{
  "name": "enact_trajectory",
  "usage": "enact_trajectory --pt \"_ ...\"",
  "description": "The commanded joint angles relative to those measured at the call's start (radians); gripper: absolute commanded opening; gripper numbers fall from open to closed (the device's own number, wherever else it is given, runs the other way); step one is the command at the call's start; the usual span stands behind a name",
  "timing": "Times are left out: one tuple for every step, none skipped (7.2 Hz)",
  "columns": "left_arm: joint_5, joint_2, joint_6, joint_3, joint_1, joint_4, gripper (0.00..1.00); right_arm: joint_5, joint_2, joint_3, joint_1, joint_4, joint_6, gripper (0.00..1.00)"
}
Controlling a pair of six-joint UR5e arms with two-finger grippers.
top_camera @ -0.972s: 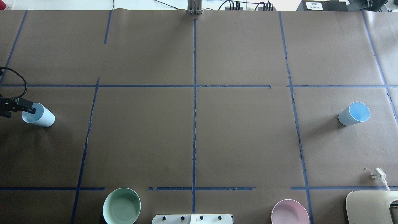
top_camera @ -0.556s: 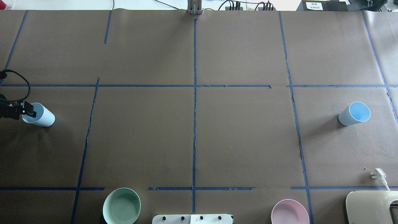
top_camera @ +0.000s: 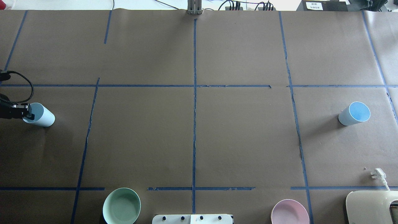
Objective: Stack blue cups with both arms
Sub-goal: 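Lower the left gripper around the light-blue cup and close it, then carry the cup with the left gripper to the table center and set it down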
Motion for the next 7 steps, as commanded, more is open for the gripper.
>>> enact_trajectory --pt "-0.037 -0.052 -0.036 -0.11 -0.011 0.167 0.0 0.001 -0.001 0.032 0.0 0.0 -0.001 1.0" --pt "-0.031 -0.133 -0.117 -0.162 -0.008 0.293 0.0 0.003 -0.001 0.036 0.0 0.0 0.0 1.0" --pt "-0.028 -0.26 -0.23 -0.173 0.013 0.381 0.0 0.001 -0.001 0.037 0.0 -0.001 0.0 1.0" --pt "0.001 -0.381 -0.379 -0.167 0.118 0.438 0.0 0.003 -0.001 0.04 0.0 -0.001 0.0 1.0" --pt "0.121 -0.521 -0.514 -0.135 0.26 0.502 0.0 0.003 0.0 0.044 0.0 0.0 0.002 1.0" --pt "0.198 -0.653 -0.606 -0.065 0.33 0.539 0.0 0.003 0.0 0.078 0.0 -0.001 0.002 1.0" --pt "0.213 -0.741 -0.685 0.012 0.373 0.534 0.0 0.012 -0.001 0.13 0.0 -0.005 0.003 1.0"
